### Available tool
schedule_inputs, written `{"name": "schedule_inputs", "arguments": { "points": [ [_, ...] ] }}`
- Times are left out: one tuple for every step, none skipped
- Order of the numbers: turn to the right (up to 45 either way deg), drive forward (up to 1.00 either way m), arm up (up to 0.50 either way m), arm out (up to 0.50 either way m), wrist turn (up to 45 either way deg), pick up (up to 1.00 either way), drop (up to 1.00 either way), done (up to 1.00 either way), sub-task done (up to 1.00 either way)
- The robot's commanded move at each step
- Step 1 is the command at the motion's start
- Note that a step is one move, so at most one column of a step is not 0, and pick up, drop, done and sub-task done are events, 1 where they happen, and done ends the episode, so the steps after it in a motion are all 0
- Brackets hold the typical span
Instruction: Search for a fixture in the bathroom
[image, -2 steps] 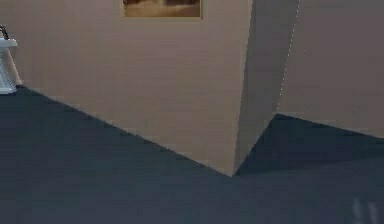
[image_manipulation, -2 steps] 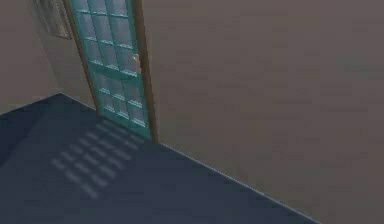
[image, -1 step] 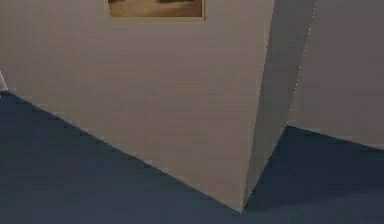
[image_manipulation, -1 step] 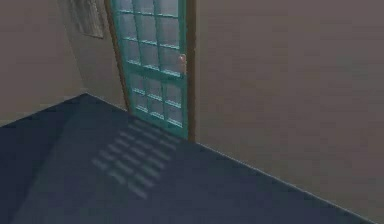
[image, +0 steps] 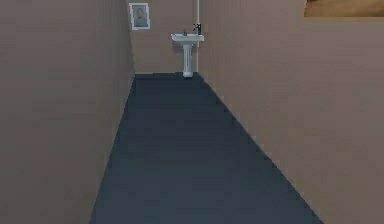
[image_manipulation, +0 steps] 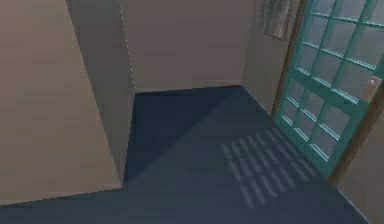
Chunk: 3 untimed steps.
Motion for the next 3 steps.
{"name": "schedule_inputs", "arguments": {
  "points": [
    [-9.0, 0.0, 0.0, 0.0, 0.0, 0.0, 0.0, 0.0, 0.0],
    [0.0, 1.0, 0.0, 0.0, 0.0, 0.0, 0.0, 0.0, 0.0],
    [0.0, 1.0, 0.0, 0.0, 0.0, 0.0, 0.0, 0.0, 0.0]
  ]
}}
